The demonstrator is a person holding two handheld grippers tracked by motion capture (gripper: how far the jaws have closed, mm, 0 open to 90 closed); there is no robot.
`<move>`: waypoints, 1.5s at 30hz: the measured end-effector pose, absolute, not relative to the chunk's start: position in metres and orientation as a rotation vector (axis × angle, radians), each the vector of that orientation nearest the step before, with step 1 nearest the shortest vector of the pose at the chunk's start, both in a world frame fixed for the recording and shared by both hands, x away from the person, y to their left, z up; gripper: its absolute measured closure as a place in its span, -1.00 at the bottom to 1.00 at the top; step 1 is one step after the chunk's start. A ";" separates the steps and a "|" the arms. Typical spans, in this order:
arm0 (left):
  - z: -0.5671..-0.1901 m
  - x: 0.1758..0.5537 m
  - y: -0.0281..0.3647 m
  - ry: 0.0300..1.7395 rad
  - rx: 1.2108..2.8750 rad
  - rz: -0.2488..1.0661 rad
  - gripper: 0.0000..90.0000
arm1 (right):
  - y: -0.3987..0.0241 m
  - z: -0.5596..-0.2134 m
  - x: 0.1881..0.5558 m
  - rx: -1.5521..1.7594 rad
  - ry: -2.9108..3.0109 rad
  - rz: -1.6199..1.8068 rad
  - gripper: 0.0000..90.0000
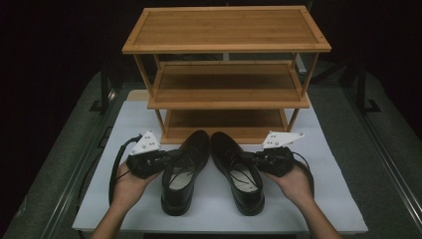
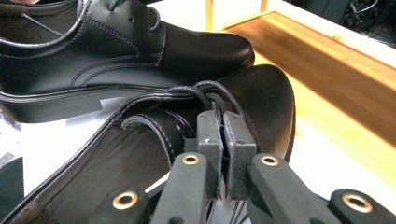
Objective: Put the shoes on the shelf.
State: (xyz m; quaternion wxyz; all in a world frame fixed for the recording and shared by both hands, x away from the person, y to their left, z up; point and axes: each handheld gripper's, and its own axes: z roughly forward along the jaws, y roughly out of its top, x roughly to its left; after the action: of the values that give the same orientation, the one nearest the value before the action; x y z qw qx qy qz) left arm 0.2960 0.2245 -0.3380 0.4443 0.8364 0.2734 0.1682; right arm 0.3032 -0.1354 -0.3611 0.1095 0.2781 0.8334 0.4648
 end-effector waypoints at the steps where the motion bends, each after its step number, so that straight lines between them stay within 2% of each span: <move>1: -0.337 0.299 0.222 0.676 2.071 0.416 0.94 | -0.138 -0.360 0.305 0.821 2.445 1.365 0.93; 19: -0.345 0.362 0.180 0.686 2.057 0.474 0.94 | -0.160 -0.368 0.367 0.945 2.332 1.306 0.93; 36: -0.367 0.413 0.157 0.750 2.036 0.587 0.94 | -0.149 -0.368 0.409 1.002 2.250 1.267 0.93; 45: -0.380 0.424 0.154 0.765 2.003 0.631 0.94 | -0.145 -0.375 0.420 1.042 2.209 1.220 0.93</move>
State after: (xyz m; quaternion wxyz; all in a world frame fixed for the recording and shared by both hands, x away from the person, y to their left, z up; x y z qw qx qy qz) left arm 0.4236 0.1535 -0.3795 0.4381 0.8056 0.3078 0.2537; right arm 0.4202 -0.1451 -0.3752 0.2042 0.3734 0.7922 0.4374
